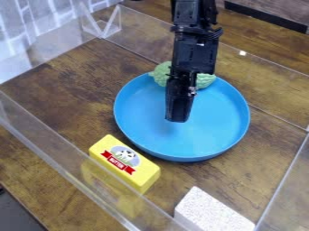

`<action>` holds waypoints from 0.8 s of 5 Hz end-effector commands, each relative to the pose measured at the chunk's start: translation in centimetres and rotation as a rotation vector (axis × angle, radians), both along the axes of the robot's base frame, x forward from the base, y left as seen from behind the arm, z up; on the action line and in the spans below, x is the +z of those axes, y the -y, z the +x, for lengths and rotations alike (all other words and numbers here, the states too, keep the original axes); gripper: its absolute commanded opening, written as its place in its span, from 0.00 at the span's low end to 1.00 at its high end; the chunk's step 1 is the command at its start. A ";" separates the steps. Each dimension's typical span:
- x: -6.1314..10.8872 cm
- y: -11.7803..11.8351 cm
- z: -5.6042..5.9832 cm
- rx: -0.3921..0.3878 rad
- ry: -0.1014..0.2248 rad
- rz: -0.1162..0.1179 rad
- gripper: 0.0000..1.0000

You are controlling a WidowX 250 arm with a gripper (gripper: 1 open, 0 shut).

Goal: Put the green object in the blue tray

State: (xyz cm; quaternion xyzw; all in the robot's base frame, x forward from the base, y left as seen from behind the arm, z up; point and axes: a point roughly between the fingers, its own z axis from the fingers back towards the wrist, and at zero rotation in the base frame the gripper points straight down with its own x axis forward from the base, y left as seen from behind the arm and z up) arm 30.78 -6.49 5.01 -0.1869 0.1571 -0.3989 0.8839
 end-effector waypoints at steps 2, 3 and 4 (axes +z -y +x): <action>2.6 0.3 0.9 -0.051 0.039 -0.006 0.00; 2.8 0.5 0.6 -0.087 0.033 -0.007 0.00; 2.7 0.7 0.4 -0.126 0.029 -0.012 0.00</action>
